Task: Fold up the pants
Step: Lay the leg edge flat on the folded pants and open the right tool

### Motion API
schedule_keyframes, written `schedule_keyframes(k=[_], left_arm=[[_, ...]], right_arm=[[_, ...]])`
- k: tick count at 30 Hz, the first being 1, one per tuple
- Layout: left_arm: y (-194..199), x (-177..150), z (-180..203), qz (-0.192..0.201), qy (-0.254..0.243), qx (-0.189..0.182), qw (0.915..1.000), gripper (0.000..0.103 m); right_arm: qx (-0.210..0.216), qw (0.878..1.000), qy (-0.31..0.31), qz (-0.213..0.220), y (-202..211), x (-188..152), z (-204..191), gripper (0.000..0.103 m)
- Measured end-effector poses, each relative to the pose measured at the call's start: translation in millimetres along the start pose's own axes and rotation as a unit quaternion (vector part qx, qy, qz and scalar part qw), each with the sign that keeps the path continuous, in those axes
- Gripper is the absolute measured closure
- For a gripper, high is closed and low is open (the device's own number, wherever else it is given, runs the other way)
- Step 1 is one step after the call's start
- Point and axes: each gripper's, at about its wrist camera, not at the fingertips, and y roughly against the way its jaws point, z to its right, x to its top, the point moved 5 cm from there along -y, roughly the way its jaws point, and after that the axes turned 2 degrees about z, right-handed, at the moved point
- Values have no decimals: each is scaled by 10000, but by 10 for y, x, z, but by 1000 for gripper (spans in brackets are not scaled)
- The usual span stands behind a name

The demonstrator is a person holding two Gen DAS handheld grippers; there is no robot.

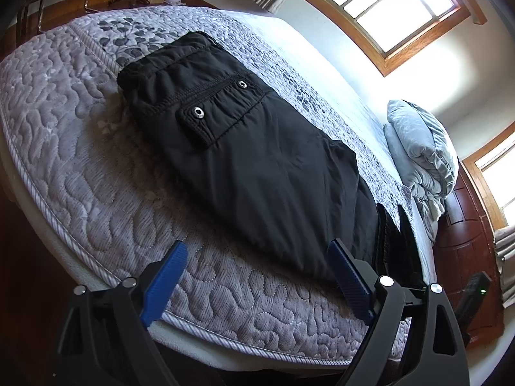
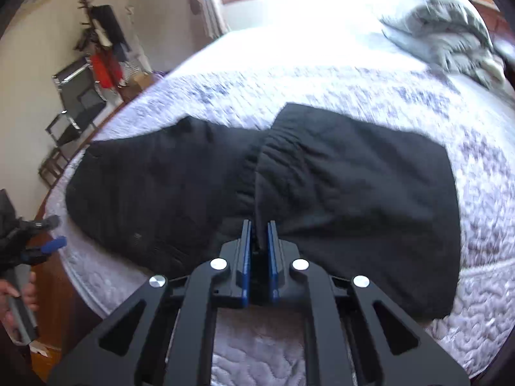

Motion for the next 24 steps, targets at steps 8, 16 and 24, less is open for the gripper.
schedule_keyframes(k=[8, 16, 24], left_arm=[[-24, -43, -5, -49, 61, -29, 10000, 13], [15, -18, -42, -19, 120, 23, 9999, 13], [73, 22, -29, 27, 62, 51, 10000, 13]], right_arm=[[33, 9959, 530, -729, -438, -229, -297, 94], [253, 9956, 451, -779, -460, -366, -288, 70], [122, 9991, -371, -146, 293, -210, 371, 55]])
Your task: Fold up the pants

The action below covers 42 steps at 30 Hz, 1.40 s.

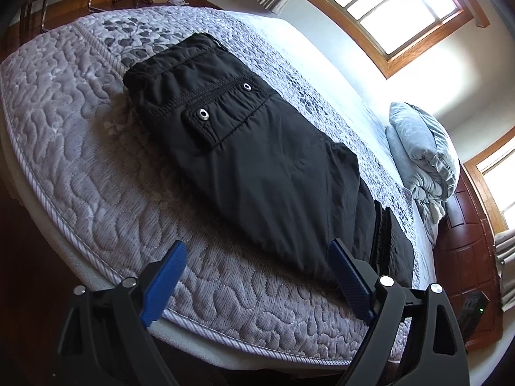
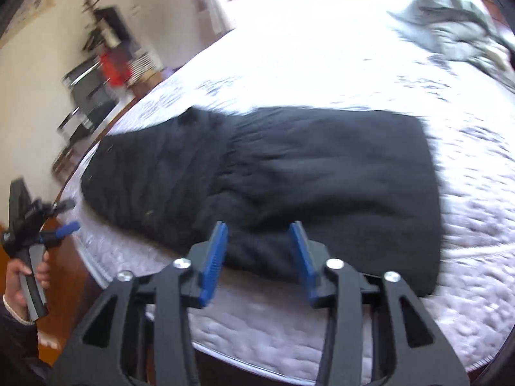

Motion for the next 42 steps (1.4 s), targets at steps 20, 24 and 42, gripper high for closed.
schedule_keyframes(k=[20, 24, 42], left_arm=[[-19, 69, -35, 3, 28, 374, 9993, 13], [-21, 124, -192, 86, 398, 483, 9980, 13], [-280, 657, -718, 578, 2107, -882, 9719, 13]], right_arm=[[717, 9693, -2228, -750, -184, -442, 1640, 43], [608, 9738, -2082, -686, -173, -458, 1604, 62], [-3, 9795, -1980, -355, 251, -471, 1649, 61]])
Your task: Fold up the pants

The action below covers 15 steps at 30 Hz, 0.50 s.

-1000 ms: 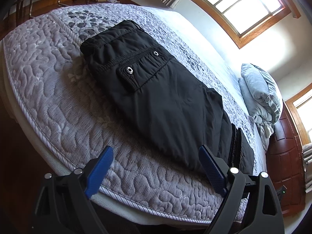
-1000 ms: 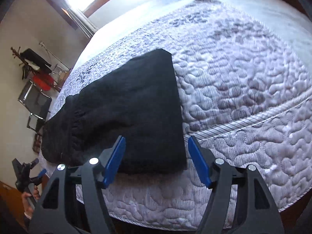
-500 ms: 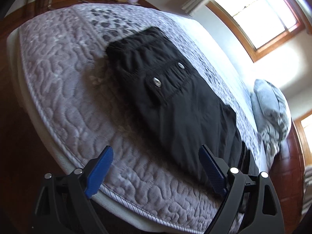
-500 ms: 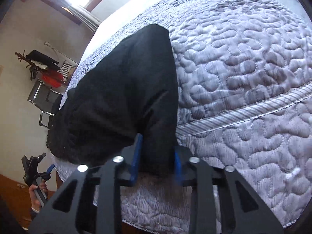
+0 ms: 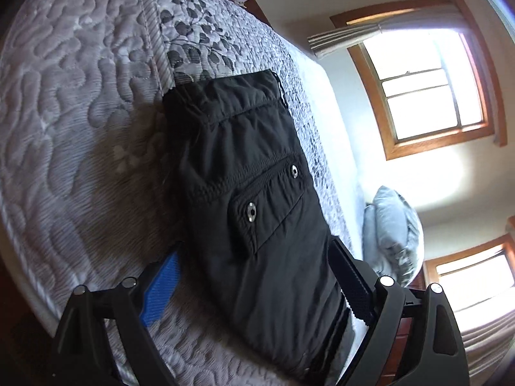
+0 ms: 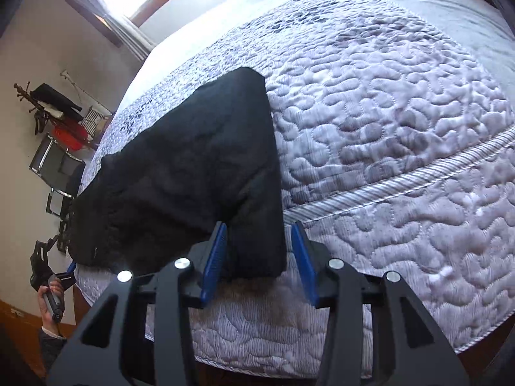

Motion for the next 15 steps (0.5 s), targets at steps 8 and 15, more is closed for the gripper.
schedule_keyframes(k=[8, 15], left_arm=[[-75, 168, -293, 39, 564, -475, 9973, 14], [-249, 217, -188, -29, 604, -609, 9963, 14]], right_arm=[[-117, 9999, -33, 40, 59, -16, 35, 61], [-153, 9998, -40, -70, -46, -64, -65, 60]])
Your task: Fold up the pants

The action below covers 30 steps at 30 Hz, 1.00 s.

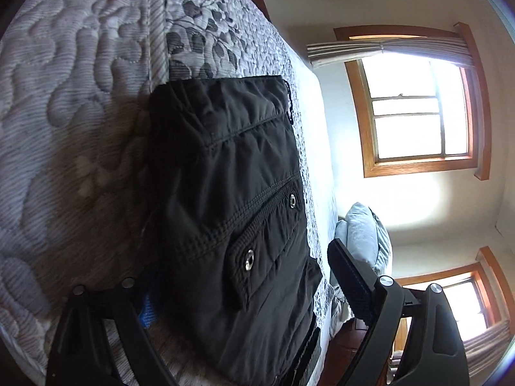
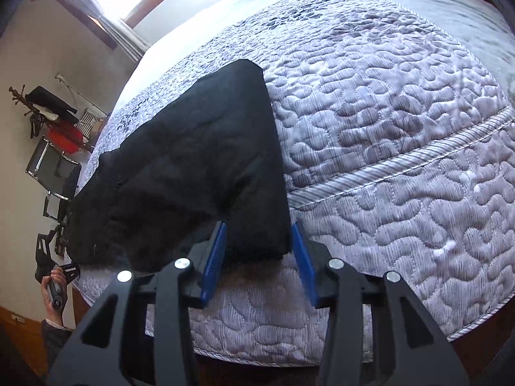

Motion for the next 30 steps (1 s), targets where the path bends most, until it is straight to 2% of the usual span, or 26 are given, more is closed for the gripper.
schedule_keyframes(k=[4, 11, 12, 13, 14, 15, 16, 20, 22, 26, 30], left_arm=[[-71, 25, 29, 10, -13, 93, 10000, 9], [-288, 25, 201, -24, -124, 332, 9994, 6], [-308, 11, 239, -31, -225, 373, 9990, 12], [-334, -1, 262, -39, -324, 517, 9981, 30], [-313, -37, 261, -27, -368, 614, 9974, 39], [-333, -61, 280, 3, -428, 751, 9963, 57], [-327, -60, 261, 17, -475, 786, 9958, 62], [-287, -82, 263, 128, -440, 721, 9963, 75], [-254, -124, 351, 213, -585, 619, 9961, 83], [-148, -180, 641, 372, -1129, 475, 9918, 87], [-129, -324, 1051, 420, -1629, 153, 9856, 88]], right_arm=[[-175, 9996, 235, -22, 3, 17, -68, 60], [-83, 9998, 174, 50, 32, 65, -72, 58], [-96, 9998, 174, 53, 34, 66, -66, 57], [-112, 9998, 173, 54, 33, 64, -60, 57], [-116, 9998, 166, 53, 34, 57, -56, 57], [-117, 9998, 153, 52, 31, 55, -45, 57], [-125, 9998, 131, 56, 35, 50, -40, 57], [-151, 9999, 45, 68, 39, 29, 3, 54], [-165, 9998, 30, 83, 51, 22, 12, 52], [-142, 9998, -13, 125, 87, 24, 28, 50], [-87, 9998, -69, 187, 118, 35, 38, 50]])
